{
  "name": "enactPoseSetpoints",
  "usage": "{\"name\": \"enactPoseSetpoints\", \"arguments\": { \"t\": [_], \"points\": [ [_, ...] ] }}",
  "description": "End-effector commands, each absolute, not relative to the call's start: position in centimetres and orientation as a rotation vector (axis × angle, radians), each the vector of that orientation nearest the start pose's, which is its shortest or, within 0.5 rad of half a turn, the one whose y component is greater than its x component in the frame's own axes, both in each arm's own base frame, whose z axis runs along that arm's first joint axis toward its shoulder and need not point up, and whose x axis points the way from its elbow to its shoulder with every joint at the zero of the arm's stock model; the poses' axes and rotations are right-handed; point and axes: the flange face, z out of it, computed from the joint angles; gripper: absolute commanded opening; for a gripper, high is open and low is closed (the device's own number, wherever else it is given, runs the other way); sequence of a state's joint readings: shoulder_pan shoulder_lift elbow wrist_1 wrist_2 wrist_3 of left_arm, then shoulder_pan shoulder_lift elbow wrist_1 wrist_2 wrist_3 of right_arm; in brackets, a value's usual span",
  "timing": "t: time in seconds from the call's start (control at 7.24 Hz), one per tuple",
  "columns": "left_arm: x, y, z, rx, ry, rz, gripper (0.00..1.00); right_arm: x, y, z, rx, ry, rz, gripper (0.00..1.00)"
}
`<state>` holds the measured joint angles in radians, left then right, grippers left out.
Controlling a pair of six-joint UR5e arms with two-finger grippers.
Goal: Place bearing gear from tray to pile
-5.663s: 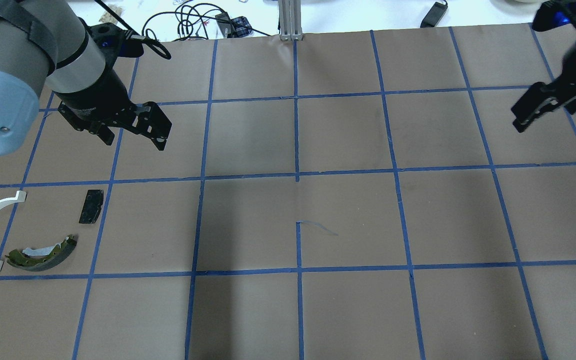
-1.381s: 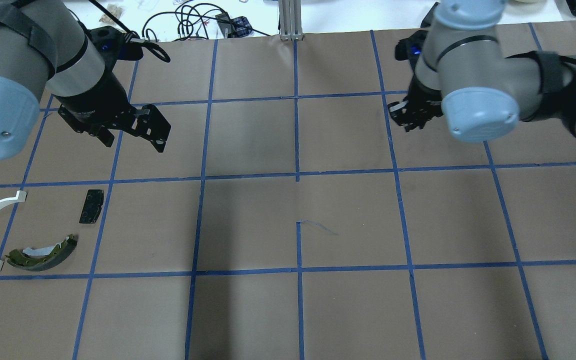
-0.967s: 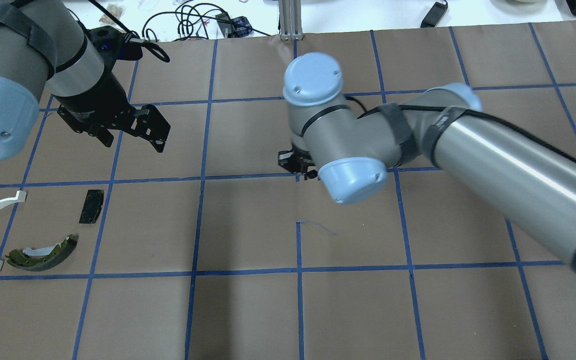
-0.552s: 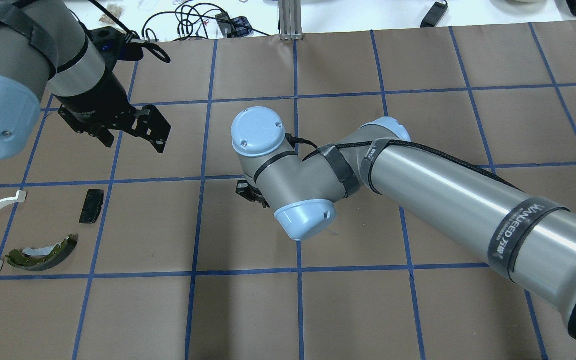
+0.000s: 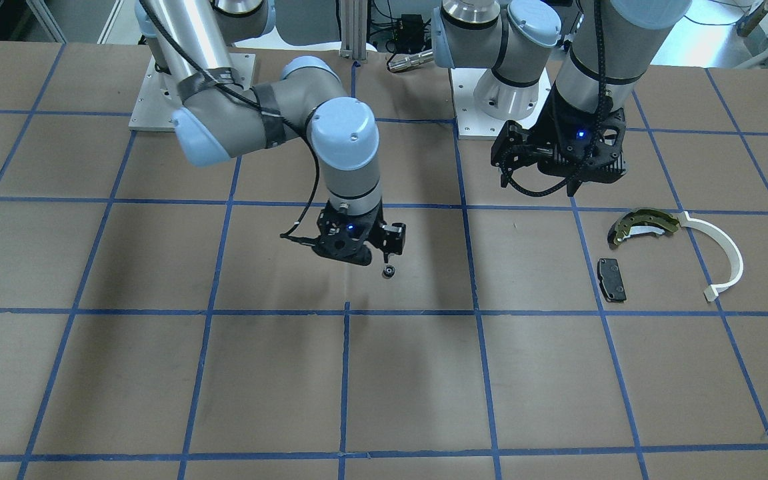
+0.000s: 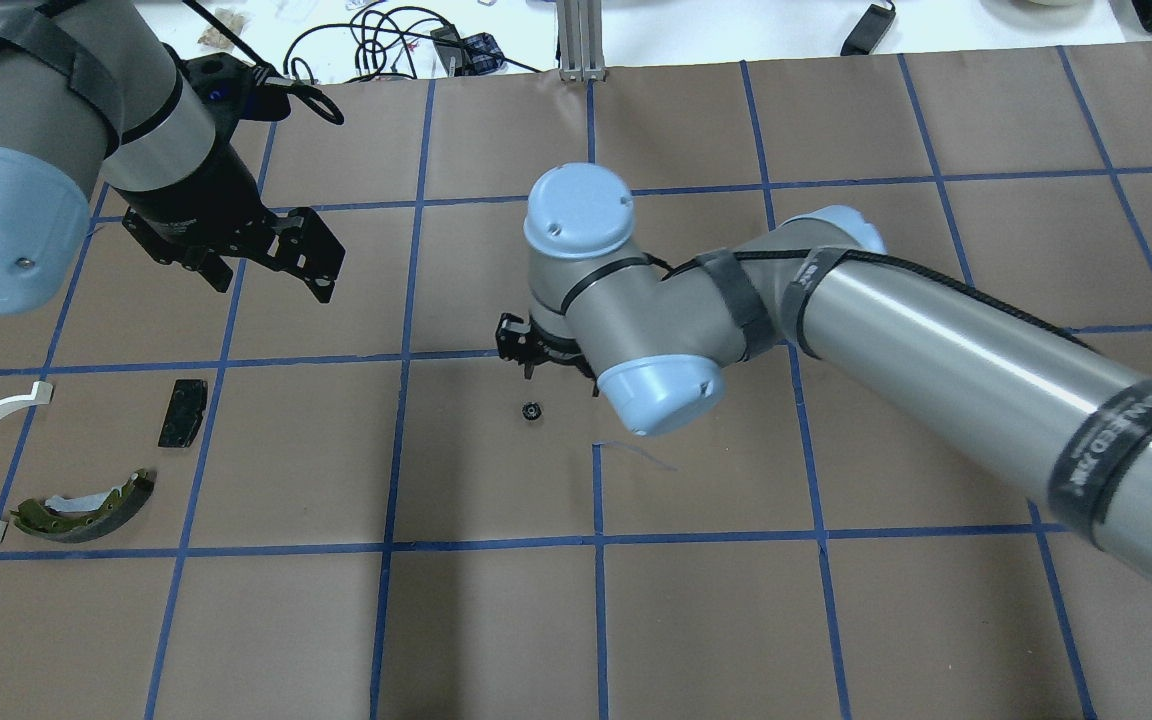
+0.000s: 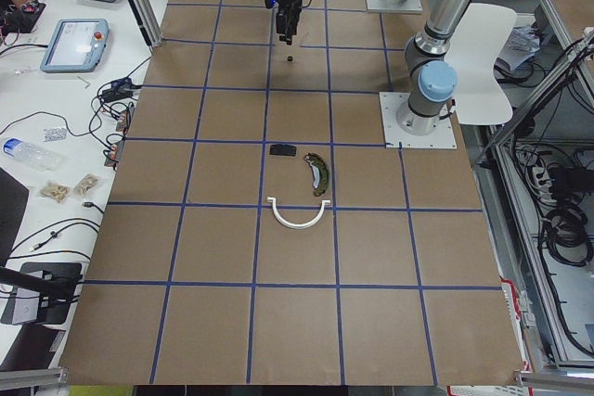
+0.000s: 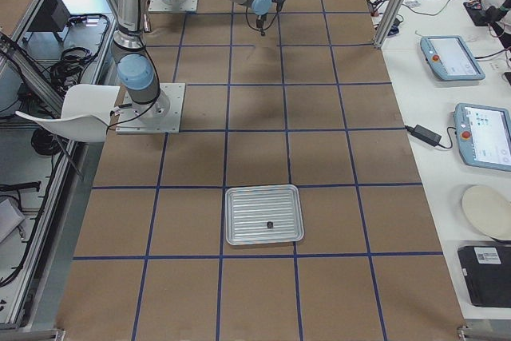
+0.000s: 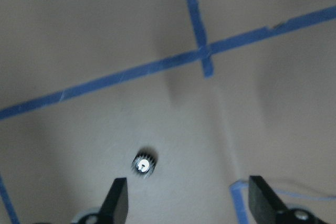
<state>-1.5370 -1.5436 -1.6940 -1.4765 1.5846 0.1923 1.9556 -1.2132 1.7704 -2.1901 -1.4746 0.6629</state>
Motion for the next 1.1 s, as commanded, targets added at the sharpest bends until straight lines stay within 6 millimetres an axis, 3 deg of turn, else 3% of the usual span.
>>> {"name": "enactPoseSetpoints", "arguments": {
  "t": [0.0,0.14,0.28,0.41,0.55,0.69,0.97],
  "points": [
    [-11.5,-49.3,43.9,0.254,3.121,-0.012,1.00,22.2,-53.9,30.2,0.375,3.027,-0.030,1.00],
    [-11.7,-50.0,43.3,0.222,3.137,-0.034,1.00,15.1,-55.1,31.8,0.281,3.090,-0.048,1.00],
    [-12.4,-50.4,41.1,0.170,3.147,0.027,1.00,10.1,-55.6,32.8,0.258,3.110,-0.047,1.00],
    [-13.8,-50.2,39.1,0.102,3.149,0.074,1.00,4.5,-55.9,33.7,0.197,3.176,-0.046,1.00],
    [-16.4,-50.9,37.7,0.168,3.146,0.022,1.00,-2.7,-56.0,33.9,0.136,3.208,-0.036,1.00],
    [-18.7,-51.3,35.7,0.147,3.145,0.046,1.00,-9.9,-55.2,34.0,0.087,3.219,-0.024,1.00],
    [-22.9,-52.3,30.0,0.190,3.142,0.045,1.00,-20.2,-52.4,34.3,0.059,3.276,0.035,1.00]
  ]
}}
